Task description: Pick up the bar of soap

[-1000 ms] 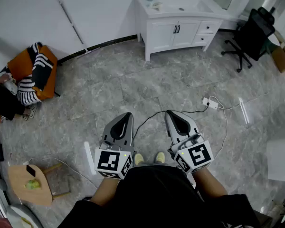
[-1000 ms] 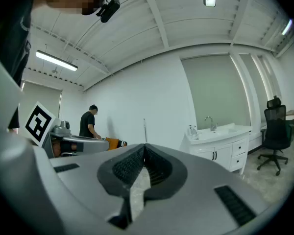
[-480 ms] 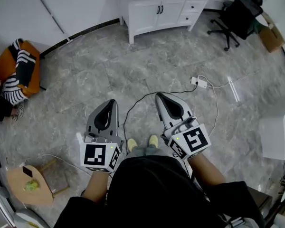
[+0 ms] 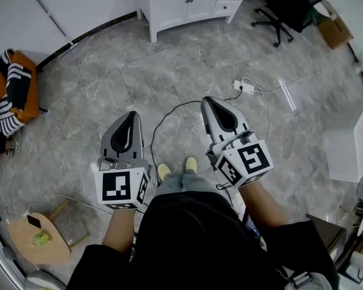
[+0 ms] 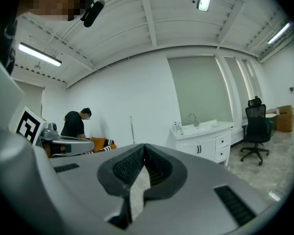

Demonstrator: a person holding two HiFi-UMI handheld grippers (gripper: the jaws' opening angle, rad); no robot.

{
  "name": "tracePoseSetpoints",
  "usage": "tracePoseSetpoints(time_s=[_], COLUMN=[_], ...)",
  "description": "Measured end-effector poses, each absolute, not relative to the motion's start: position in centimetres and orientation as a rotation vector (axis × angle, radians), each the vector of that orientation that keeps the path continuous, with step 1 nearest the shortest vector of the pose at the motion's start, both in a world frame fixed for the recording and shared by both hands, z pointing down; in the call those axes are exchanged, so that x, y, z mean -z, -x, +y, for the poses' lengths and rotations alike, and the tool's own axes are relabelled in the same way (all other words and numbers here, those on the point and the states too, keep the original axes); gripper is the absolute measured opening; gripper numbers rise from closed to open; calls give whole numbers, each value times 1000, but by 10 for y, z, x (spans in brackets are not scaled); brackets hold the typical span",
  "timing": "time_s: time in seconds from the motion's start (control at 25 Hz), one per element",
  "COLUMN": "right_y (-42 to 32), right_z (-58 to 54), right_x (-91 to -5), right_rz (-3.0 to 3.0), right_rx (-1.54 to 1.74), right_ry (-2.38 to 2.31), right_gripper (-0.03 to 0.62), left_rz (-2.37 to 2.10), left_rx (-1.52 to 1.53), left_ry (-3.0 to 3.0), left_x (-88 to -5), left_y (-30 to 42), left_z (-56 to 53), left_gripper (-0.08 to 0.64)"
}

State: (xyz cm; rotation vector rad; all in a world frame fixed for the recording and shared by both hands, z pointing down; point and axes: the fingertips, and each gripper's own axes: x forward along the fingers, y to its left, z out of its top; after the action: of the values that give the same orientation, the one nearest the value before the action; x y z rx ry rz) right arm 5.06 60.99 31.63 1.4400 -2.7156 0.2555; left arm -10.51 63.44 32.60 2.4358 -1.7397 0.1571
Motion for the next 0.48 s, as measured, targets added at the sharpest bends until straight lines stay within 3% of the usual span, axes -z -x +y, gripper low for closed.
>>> tracePoseSetpoints(time_s=[0.48], right_y=[-40], right_z=[599], right_x=[-303], right_rz=[-2711], right_rx=[-181], right_ry=[-1494], right_gripper=[5], left_rz=[-1777], left_rx=[-122], left_ry=[-2442], left_x=[-313], left_y=[102], left_z=[618], left_gripper=[9])
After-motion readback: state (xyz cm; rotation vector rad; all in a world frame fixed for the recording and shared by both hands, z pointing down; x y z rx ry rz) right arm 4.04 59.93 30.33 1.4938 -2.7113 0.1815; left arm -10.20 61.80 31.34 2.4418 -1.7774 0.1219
